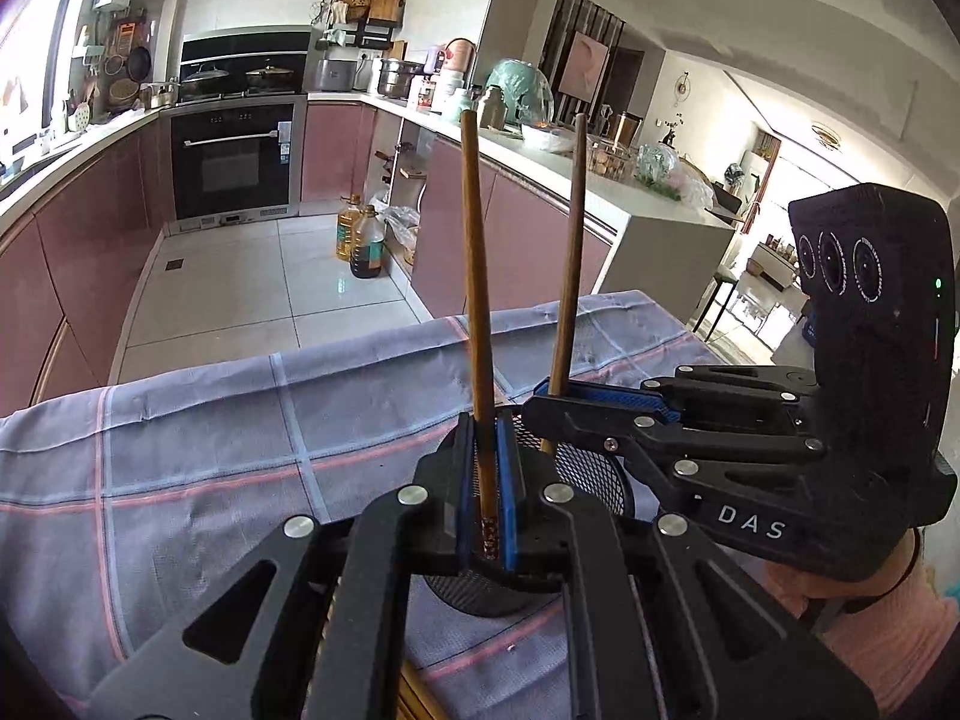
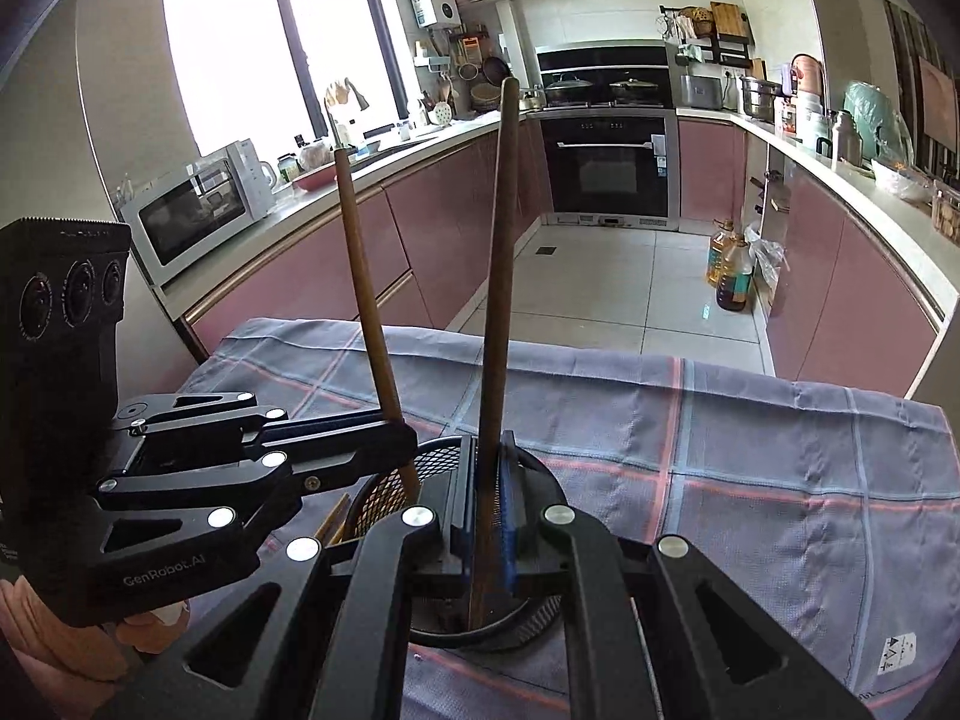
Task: Organize utensils
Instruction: 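Lower the chopsticks into the mesh cup and open both tools, then grasp another chopstick with the left tool while the right tool grasps one too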
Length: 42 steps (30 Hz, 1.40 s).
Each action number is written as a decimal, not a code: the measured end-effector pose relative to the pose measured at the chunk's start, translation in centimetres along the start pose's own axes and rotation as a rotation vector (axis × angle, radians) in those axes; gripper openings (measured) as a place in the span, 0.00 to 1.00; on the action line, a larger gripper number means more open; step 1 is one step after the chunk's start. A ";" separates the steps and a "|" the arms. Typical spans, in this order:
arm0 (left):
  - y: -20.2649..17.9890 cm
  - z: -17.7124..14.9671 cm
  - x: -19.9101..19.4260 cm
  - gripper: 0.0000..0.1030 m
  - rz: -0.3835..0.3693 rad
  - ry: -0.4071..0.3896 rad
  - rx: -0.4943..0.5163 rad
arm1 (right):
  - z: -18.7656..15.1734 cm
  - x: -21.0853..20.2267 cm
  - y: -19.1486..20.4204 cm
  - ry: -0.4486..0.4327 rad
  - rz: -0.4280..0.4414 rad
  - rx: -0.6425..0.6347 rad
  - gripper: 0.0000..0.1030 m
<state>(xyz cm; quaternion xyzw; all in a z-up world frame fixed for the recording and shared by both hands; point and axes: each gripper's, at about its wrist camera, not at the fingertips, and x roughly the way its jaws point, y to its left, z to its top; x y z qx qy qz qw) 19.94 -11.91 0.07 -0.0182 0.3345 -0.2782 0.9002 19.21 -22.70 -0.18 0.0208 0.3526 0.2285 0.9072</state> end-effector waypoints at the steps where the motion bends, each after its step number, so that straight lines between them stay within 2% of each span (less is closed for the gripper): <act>1: 0.1 0.1 0.1 0.08 0.001 0.002 -0.001 | 0.1 0.2 -0.2 0.001 -0.001 0.006 0.07; 3: 0.0 0.3 0.0 0.08 0.001 0.005 0.000 | 0.0 0.3 -0.4 0.000 -0.002 0.019 0.07; 7: 0.3 0.4 -0.1 0.14 0.003 -0.001 -0.018 | -0.1 0.2 -0.6 -0.023 -0.023 0.028 0.22; 11: 0.9 -0.1 -1.3 0.18 0.024 -0.029 -0.041 | -0.5 -0.9 -0.3 -0.061 -0.037 0.028 0.29; 13: 1.2 -0.6 -2.5 0.23 0.032 -0.057 -0.049 | -0.8 -1.9 0.2 -0.083 -0.035 0.016 0.31; 16: 1.7 -1.4 -4.7 0.32 0.060 -0.100 -0.048 | -1.5 -3.8 1.2 -0.117 0.001 -0.005 0.39; 21: 3.0 -3.9 -7.9 0.37 0.104 -0.114 -0.045 | -3.6 -6.5 3.3 -0.150 0.082 -0.047 0.46; 25: 4.4 -6.7 -8.9 0.40 0.134 -0.063 -0.063 | -5.7 -6.1 4.7 -0.105 0.135 -0.048 0.46; 30: 5.9 -10.6 -8.3 0.40 0.147 0.023 -0.089 | -8.3 -3.2 6.0 0.002 0.164 -0.026 0.46; 36: 6.1 -13.8 -6.6 0.41 0.155 0.114 -0.086 | -10.7 0.5 7.5 0.114 0.153 -0.018 0.46; 42: 6.1 -15.1 -5.6 0.41 0.148 0.144 -0.103 | -11.7 1.9 8.9 0.152 0.131 -0.036 0.46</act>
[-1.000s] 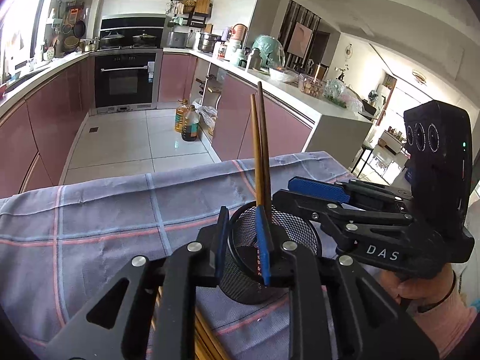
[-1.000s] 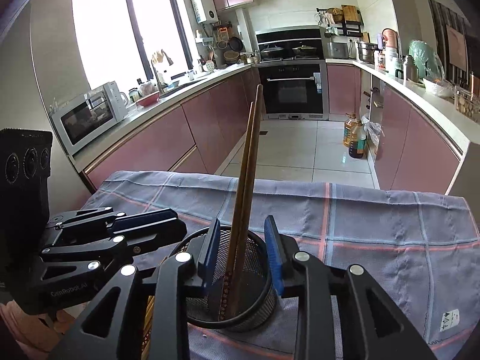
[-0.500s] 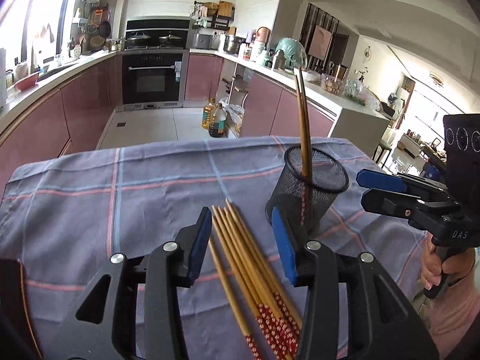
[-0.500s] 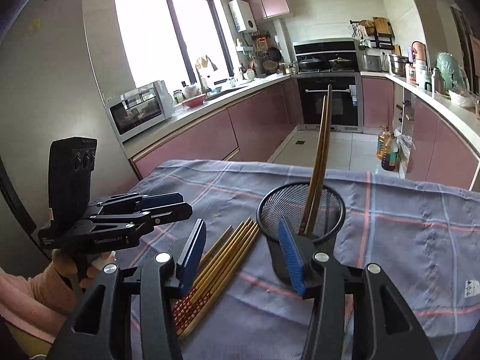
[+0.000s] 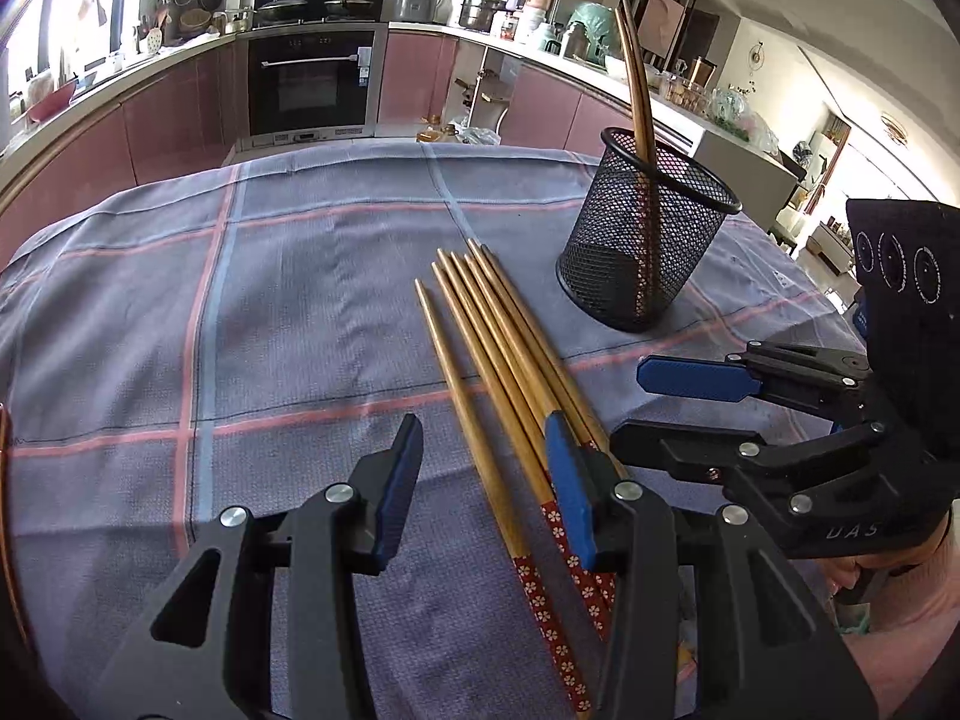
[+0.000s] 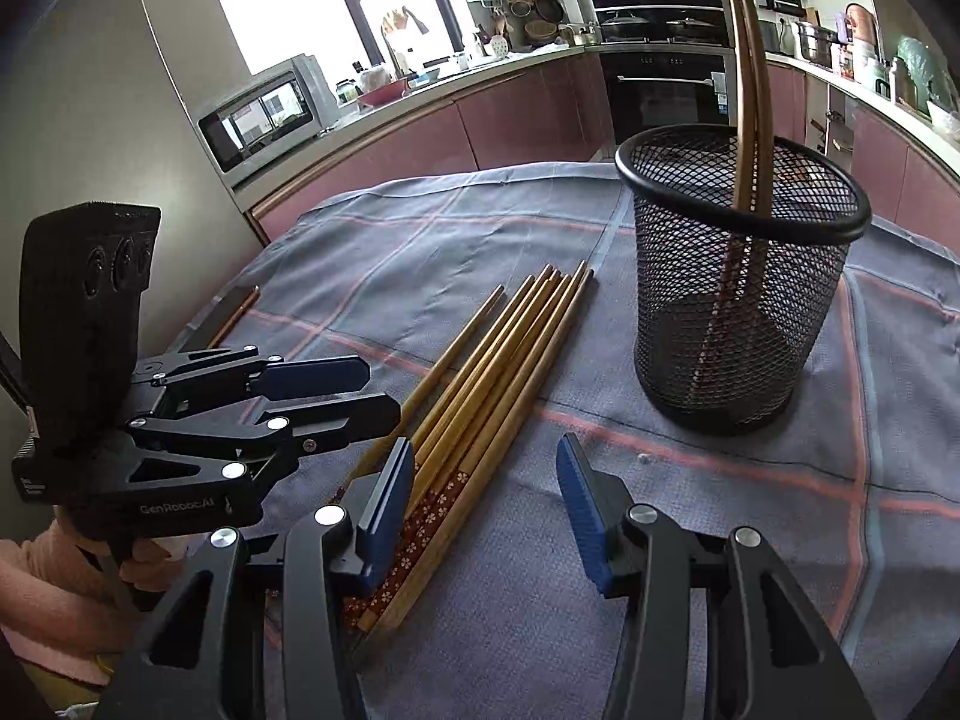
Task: Organize utensils
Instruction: 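Grasp another chopstick with the left tool while the right tool grasps one too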
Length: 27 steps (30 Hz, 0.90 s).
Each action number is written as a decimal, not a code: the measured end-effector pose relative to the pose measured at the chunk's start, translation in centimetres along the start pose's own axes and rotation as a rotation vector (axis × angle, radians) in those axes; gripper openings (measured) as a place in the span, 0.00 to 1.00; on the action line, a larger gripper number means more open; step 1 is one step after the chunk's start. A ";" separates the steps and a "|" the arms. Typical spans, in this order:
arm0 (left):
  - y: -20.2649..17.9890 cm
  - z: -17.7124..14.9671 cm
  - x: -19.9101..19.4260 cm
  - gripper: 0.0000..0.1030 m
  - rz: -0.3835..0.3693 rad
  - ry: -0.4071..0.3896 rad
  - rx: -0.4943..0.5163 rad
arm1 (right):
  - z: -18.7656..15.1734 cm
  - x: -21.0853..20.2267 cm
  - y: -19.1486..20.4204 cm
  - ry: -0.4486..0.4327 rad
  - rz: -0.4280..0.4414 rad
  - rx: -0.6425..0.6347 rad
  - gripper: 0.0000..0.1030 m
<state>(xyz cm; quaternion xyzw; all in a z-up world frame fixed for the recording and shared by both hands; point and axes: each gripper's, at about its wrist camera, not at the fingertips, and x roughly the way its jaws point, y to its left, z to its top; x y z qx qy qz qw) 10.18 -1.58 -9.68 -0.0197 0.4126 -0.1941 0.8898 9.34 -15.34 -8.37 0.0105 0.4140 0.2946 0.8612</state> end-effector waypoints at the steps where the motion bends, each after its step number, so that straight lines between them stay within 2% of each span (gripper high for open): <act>1: 0.0 -0.1 0.1 0.41 0.004 0.002 0.002 | 0.0 0.2 0.1 0.003 -0.006 -0.003 0.46; 11: 0.1 -0.4 0.3 0.41 0.019 0.024 -0.005 | -0.4 1.5 0.4 0.034 -0.051 -0.018 0.41; 16: 0.2 -0.5 0.5 0.41 0.021 0.030 -0.005 | -0.4 0.8 -0.1 0.025 -0.029 0.012 0.41; 21: 0.3 -0.5 0.7 0.40 0.023 0.036 -0.003 | -0.3 0.4 -1.4 0.016 -0.055 0.056 0.41; 25: 0.3 -0.4 1.0 0.38 0.029 0.041 0.000 | -0.3 0.6 -2.1 0.023 -0.068 0.078 0.33; 27: 0.3 -0.3 1.2 0.37 0.033 0.046 0.002 | -0.3 0.6 -2.2 0.024 -0.069 0.080 0.32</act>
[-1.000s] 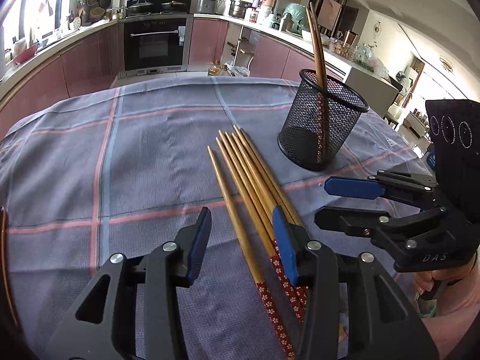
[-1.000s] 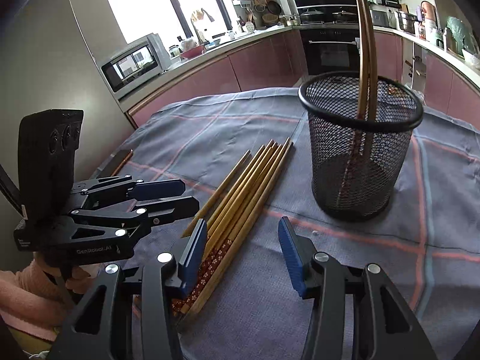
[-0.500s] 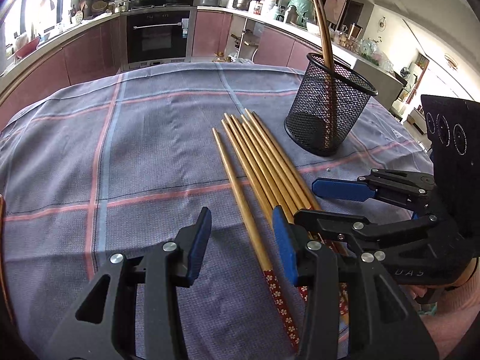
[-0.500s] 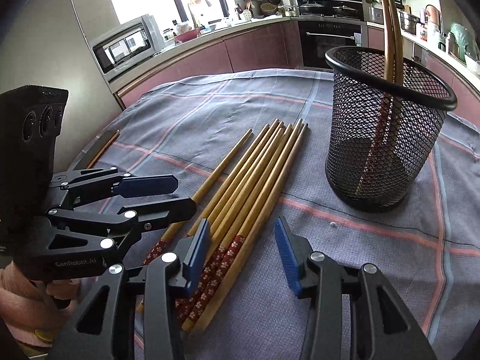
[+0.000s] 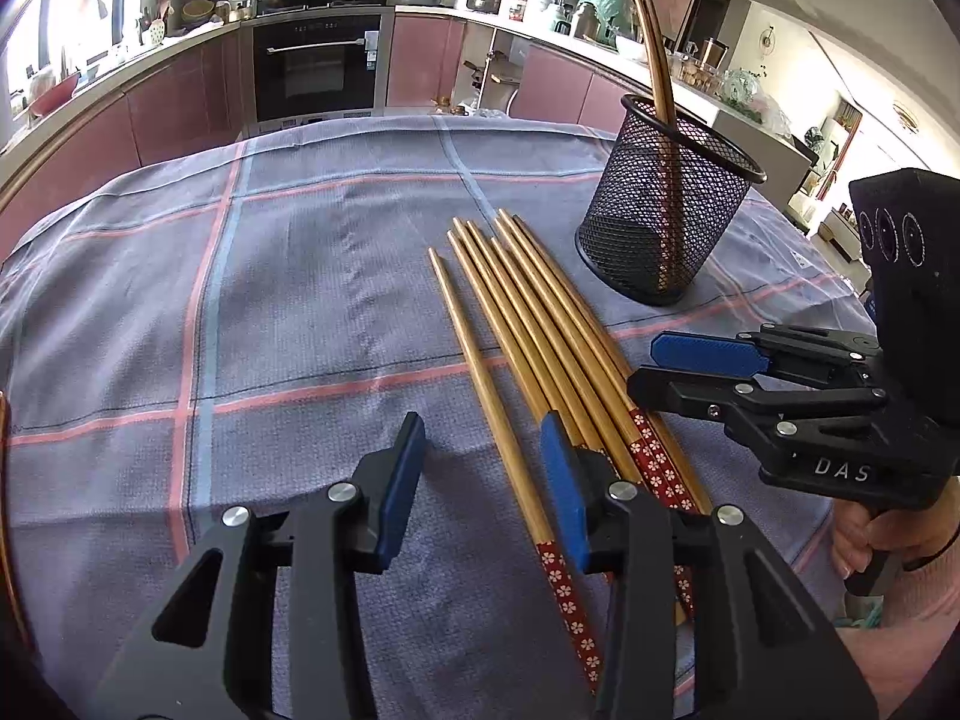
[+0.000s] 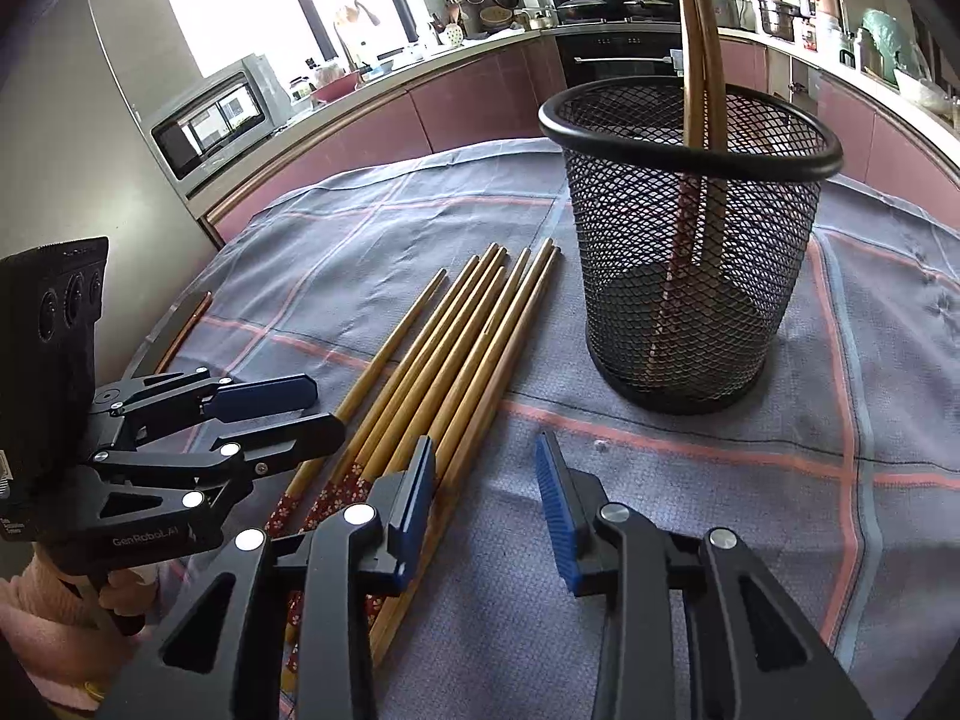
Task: Organize utensils
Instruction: 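Grasp another chopstick with the left tool while the right tool grasps one too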
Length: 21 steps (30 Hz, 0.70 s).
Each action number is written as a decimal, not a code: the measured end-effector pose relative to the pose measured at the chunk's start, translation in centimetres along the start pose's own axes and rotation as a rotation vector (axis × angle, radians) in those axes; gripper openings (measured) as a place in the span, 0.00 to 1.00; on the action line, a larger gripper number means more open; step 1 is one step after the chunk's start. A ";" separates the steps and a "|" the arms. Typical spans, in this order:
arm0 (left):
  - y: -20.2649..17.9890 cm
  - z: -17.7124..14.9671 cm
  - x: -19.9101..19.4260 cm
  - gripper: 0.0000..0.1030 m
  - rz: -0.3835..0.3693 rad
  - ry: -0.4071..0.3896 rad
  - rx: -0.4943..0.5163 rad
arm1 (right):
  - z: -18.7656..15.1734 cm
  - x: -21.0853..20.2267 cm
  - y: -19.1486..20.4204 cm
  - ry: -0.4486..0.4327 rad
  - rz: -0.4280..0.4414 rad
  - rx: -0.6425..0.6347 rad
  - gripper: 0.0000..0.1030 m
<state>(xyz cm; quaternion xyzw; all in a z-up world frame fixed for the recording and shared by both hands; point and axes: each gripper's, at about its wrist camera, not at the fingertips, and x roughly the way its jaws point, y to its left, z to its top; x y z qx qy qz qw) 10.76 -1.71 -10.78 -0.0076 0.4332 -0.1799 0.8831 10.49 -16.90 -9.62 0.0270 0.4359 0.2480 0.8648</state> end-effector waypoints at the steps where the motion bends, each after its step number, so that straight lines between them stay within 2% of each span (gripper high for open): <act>1: 0.0 0.0 0.1 0.36 0.005 0.003 0.001 | 0.0 0.0 0.1 0.000 -0.006 -0.003 0.30; 10: 0.1 -0.1 0.1 0.36 0.015 0.011 0.002 | 0.2 0.1 0.3 0.022 -0.062 -0.035 0.28; 17: -0.6 0.6 0.9 0.35 0.065 0.016 0.042 | 0.9 1.1 0.9 0.011 -0.108 -0.069 0.28; 20: -0.8 0.9 1.2 0.34 0.089 0.017 0.048 | 1.0 1.1 0.5 0.000 -0.097 -0.046 0.19; 21: -0.8 0.9 1.2 0.32 0.093 0.018 0.044 | 1.1 1.1 0.3 0.001 -0.074 -0.029 0.12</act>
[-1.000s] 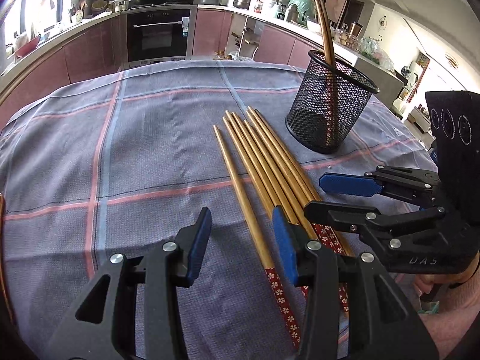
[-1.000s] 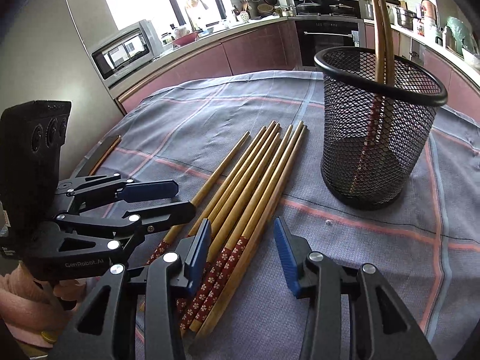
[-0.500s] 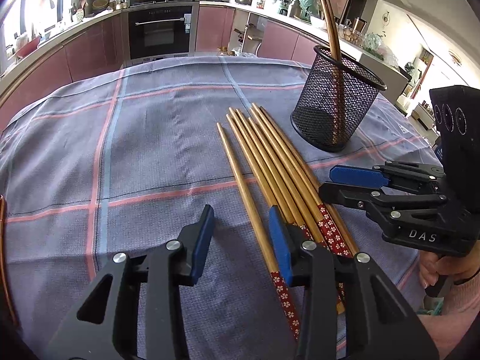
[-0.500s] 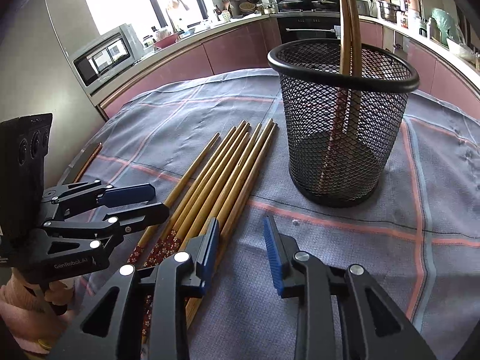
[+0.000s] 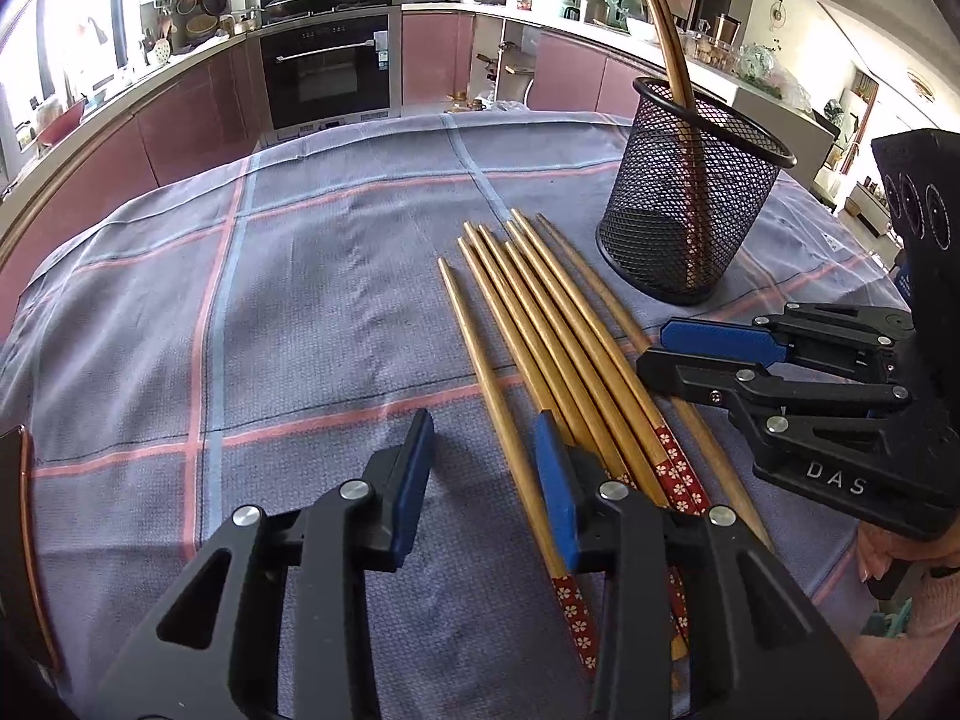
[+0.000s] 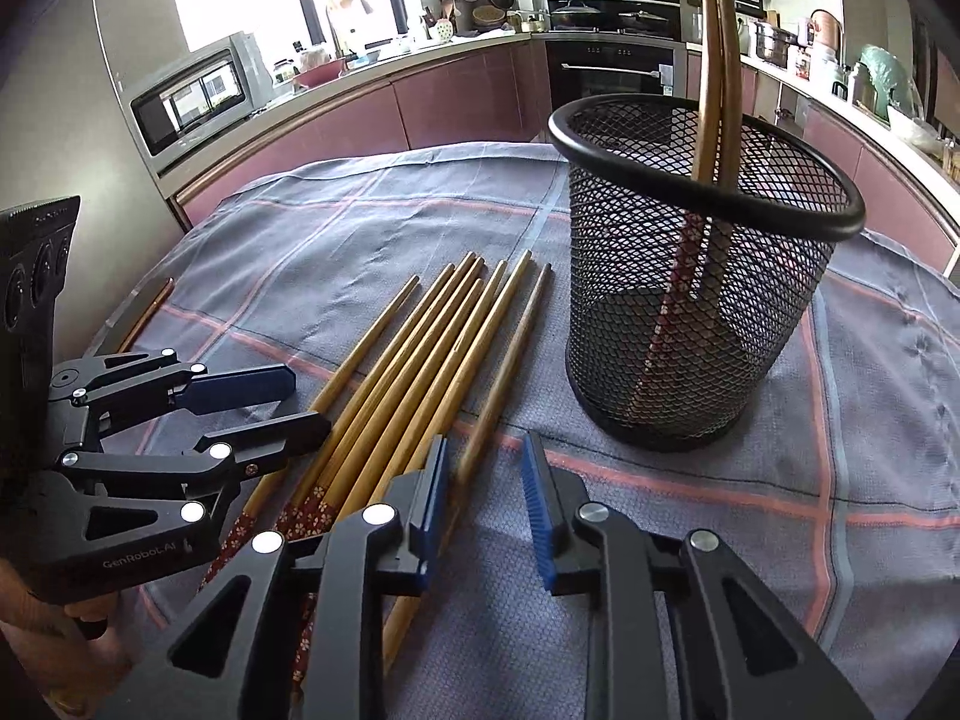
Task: Organize utensils
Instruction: 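Grasp another chopstick with the left tool while the right tool grasps one too, then lift both held chopsticks upright and carry them over the mesh cup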
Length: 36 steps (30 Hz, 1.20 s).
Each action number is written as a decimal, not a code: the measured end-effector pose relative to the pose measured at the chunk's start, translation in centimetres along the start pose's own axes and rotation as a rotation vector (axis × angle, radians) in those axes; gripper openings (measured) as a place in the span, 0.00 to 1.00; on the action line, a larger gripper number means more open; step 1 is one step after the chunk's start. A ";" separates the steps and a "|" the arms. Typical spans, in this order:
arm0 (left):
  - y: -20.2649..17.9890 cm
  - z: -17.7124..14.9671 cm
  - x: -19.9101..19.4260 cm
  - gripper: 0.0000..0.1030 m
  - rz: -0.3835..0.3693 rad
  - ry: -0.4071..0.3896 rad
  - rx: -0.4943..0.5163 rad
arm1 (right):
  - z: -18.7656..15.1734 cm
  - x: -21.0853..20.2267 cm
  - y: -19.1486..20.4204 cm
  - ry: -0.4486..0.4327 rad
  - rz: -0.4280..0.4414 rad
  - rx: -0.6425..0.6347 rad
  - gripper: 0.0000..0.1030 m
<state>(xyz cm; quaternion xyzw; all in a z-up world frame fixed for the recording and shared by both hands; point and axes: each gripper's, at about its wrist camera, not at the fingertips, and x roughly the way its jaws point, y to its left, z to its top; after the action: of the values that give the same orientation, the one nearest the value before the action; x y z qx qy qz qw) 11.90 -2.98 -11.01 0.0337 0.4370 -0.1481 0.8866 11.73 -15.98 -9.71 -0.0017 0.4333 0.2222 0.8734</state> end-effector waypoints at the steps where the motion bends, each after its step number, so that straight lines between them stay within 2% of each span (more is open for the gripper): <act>1: 0.0 0.1 0.0 0.29 0.005 0.000 -0.004 | 0.0 0.0 -0.2 -0.002 0.011 0.011 0.10; 7: 0.6 -0.1 -0.1 0.11 -0.014 -0.001 -0.064 | -0.5 -0.7 -1.4 -0.036 0.043 0.100 0.06; 13: 1.2 -0.4 -0.7 0.07 -0.052 -0.013 -0.115 | -0.7 -2.0 -1.9 -0.082 0.076 0.136 0.06; 19: 0.4 -0.6 -2.0 0.07 -0.098 -0.035 -0.092 | -0.6 -3.0 -0.5 -0.086 0.137 0.063 0.06; 31: -0.6 -0.9 -1.0 0.08 -0.097 0.012 -0.024 | -1.2 -1.3 0.1 -0.002 0.124 0.012 0.06; 36: -0.3 -0.7 -0.4 0.11 -0.109 0.035 -0.015 | -1.0 -0.5 -0.2 0.027 0.124 0.008 0.08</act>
<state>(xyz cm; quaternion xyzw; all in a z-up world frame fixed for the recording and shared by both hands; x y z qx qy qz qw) 11.10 -3.01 -11.11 0.0059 0.4547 -0.1923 0.8696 10.80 -16.50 -9.97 0.0256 0.4452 0.2743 0.8520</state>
